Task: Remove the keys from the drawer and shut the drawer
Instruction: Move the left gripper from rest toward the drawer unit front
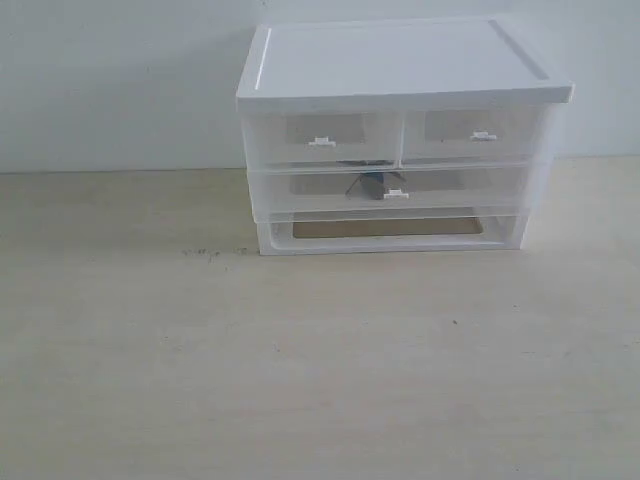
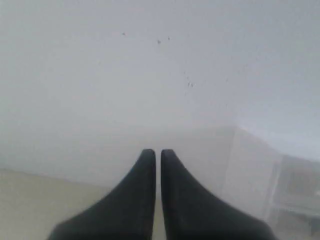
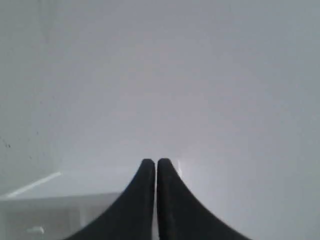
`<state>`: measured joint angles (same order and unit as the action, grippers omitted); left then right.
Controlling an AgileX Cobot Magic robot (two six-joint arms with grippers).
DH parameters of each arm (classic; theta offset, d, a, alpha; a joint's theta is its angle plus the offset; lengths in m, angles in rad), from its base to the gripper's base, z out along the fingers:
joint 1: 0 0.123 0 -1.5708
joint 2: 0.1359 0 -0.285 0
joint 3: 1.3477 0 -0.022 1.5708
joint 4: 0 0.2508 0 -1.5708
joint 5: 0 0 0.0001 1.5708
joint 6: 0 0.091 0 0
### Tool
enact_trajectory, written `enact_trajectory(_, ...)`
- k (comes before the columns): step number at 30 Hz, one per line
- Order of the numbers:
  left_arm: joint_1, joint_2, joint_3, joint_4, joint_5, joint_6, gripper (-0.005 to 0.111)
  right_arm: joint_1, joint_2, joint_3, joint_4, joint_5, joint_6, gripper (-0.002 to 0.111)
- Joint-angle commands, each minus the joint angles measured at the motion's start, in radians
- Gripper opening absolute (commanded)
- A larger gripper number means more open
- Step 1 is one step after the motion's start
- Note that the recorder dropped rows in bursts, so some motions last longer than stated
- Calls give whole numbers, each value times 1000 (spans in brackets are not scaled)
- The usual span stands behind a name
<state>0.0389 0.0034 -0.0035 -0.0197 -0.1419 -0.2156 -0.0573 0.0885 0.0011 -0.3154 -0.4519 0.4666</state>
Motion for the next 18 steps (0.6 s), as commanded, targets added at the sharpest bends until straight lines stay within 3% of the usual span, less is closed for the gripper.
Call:
enact_trajectory(1,2,-3,3,0,-124,-127,4,-3,4,-1,4,-176,33,0)
enact_trajectory(4,2,-3,3,52,-222,-230,4,-3,4,-6,-12,-203,45,0)
enact_trajectory(9,2,219,-140,558,-455,-556,4,-3,4,-195,-14,-41,59,0)
enact_trajectory(10,2,284,-157,623,-520,-557,4,-3,4,-228,-16,11,77,0)
enact_trajectory(12,2,454,-207,817,-771,-557,4,-3,32,-294,-47,114,174,0)
enact_trajectory(13,2,573,-239,883,-887,-555,4,-3,82,-324,-150,117,253,0)
enact_trajectory(18,-16,949,-334,994,-1050,-458,4,-3,381,-395,-494,-27,577,0)
